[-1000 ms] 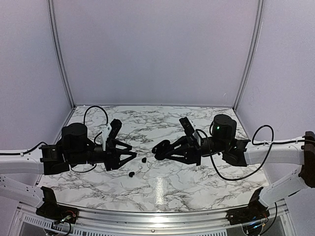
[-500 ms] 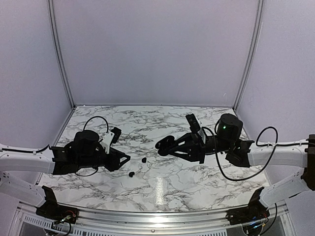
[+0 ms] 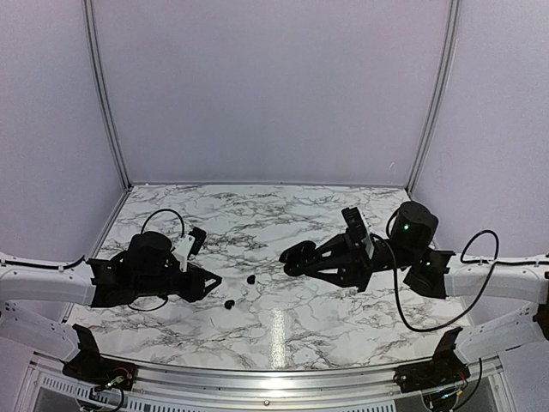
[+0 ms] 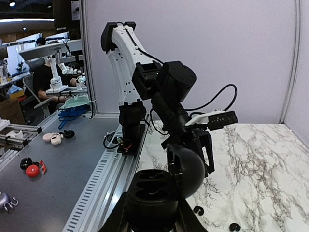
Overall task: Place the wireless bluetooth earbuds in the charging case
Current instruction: Pick up the right earbud from the center of the board.
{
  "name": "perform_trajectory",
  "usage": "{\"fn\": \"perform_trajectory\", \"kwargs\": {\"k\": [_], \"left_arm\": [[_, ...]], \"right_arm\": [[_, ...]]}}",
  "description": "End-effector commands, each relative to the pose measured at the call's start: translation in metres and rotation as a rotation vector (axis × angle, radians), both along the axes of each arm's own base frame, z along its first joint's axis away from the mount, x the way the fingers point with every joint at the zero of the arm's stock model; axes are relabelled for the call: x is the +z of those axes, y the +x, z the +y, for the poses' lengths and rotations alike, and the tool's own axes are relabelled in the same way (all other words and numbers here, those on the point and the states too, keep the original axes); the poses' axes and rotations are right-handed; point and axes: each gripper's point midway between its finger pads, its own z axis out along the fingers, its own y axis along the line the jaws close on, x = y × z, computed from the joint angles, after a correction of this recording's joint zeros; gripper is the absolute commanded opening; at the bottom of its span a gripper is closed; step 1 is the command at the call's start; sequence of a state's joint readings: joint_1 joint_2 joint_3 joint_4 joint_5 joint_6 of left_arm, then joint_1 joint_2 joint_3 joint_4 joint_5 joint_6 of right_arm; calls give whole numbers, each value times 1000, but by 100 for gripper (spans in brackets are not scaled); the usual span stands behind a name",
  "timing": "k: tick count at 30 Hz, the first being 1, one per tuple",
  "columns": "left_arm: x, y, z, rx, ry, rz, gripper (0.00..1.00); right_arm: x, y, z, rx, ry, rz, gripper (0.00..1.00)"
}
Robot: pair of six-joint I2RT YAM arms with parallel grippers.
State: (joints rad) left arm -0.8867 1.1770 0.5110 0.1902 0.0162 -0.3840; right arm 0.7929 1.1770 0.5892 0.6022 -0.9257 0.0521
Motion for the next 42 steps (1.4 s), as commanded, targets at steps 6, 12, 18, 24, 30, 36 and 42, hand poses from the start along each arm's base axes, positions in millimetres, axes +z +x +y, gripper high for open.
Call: {"fn": "perform_trajectory", "kwargs": {"k": [6,12,18,24,30,36,42], "left_arm": [[3,-4,-4,-48,-19,-6,37],[-10,-4,1,-33,1,24,36],[-22,0,5,-14,35,40,31],[-36,3,0,-37,98,65,27],[-40,11,-6,-34,126,72,24],[-50,15,-7,-38,182,87,21],[-58,17,-10,-51,214,93,21]], "right_arm": [[16,-37,1,48,33,-214,0],[17,-42,1,64,30,-215,0],[13,-41,4,67,18,-201,0],[7,-41,6,77,5,-180,0],[5,-39,8,76,-6,-168,0],[3,-37,10,76,-15,-152,0],[2,-36,11,72,-21,-145,0]]}}
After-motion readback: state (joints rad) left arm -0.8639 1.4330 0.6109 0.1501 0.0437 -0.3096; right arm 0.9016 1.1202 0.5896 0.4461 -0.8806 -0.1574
